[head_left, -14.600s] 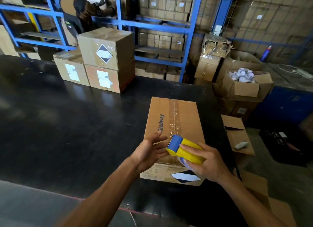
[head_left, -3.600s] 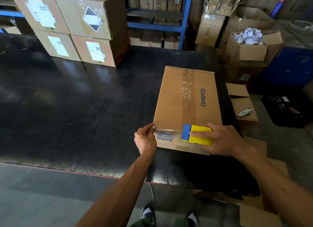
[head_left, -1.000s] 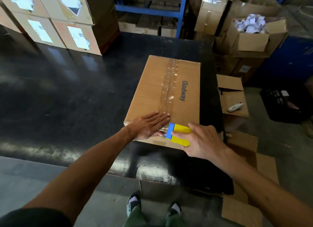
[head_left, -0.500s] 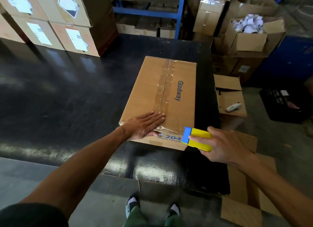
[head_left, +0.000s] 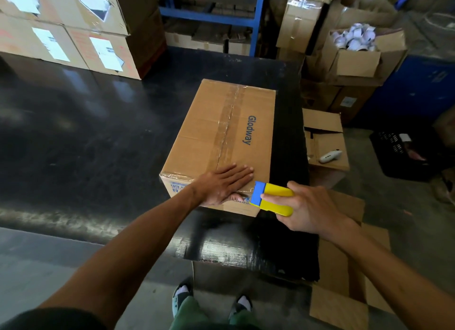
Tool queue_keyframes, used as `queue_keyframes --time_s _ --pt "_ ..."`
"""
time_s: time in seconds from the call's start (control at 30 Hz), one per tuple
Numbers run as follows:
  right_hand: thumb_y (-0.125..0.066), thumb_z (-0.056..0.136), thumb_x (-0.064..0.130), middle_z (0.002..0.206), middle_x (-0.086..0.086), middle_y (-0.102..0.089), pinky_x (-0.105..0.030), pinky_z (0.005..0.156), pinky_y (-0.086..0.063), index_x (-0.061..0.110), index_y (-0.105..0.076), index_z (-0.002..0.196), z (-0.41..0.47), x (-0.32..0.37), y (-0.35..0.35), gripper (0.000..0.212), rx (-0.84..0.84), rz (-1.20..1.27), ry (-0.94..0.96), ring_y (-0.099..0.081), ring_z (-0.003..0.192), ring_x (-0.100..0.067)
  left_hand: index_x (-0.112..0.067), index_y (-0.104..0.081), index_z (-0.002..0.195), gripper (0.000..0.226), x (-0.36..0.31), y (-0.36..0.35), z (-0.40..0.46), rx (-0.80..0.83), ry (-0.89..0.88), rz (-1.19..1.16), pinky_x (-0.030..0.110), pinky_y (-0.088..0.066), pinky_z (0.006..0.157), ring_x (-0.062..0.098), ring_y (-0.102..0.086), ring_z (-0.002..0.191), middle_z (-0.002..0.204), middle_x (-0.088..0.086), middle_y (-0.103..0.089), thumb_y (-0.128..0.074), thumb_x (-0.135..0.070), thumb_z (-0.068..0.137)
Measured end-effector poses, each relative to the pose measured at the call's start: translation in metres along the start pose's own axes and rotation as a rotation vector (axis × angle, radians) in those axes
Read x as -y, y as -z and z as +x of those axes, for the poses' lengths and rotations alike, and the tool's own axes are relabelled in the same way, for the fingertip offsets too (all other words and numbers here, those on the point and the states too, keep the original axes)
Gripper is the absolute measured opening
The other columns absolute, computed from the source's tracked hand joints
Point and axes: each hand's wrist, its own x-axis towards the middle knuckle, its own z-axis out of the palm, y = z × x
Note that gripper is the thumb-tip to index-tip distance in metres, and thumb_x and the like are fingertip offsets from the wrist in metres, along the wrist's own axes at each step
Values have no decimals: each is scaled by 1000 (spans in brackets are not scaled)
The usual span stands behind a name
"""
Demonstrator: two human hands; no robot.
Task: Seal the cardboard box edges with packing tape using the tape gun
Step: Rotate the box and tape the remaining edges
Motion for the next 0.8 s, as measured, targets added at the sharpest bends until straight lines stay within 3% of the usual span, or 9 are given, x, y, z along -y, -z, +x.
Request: queue_keyframes --time_s 0.2,0.37,0.47,0.6,0.8 --pt "-61 74 51 81 -4 -50 -26 44 -35 48 -57 130 -10 -15 0 56 -60 1 79 -48 54 -22 -4 -37 152 68 0 2 0 -62 4 -16 43 -34 118 24 -33 148 160 13 -34 -36 -52 103" --pt "-77 69 48 83 -4 -54 -24 45 -27 41 -55 134 -45 -68 11 68 -40 -102 144 -36 58 -11 -4 -35 153 69 0 3 0 -40 2 6 42 -30 120 24 -30 149 160 13 -32 -32 -51 103" --pt "-74 68 48 85 -8 -56 -25 43 -31 41 -55 132 -45 -77 -4 67 -12 -113 108 -46 54 -18 -5 -34 154 69 1 3 2 -39 2 16 41 -28 120 24 -29 149 161 13 -31 -32 -52 103" --pt "-84 59 41 92 -15 -60 -30 47 -45 37 -68 122 -30 -55 -36 65 -27 -132 37 -60 60 -29 -4 -39 151 67 -3 5 4 -77 19 15 40 -28 120 24 -33 147 159 13 -36 -32 -51 105" --pt "-86 50 33 82 -15 -59 -34 45 -46 29 -74 108 -13 -16 -74 59 -24 -203 11 -59 61 -32 -4 -35 153 66 -5 8 3 -44 32 -10 42 -31 119 24 -29 149 160 12 -32 -33 -50 105"
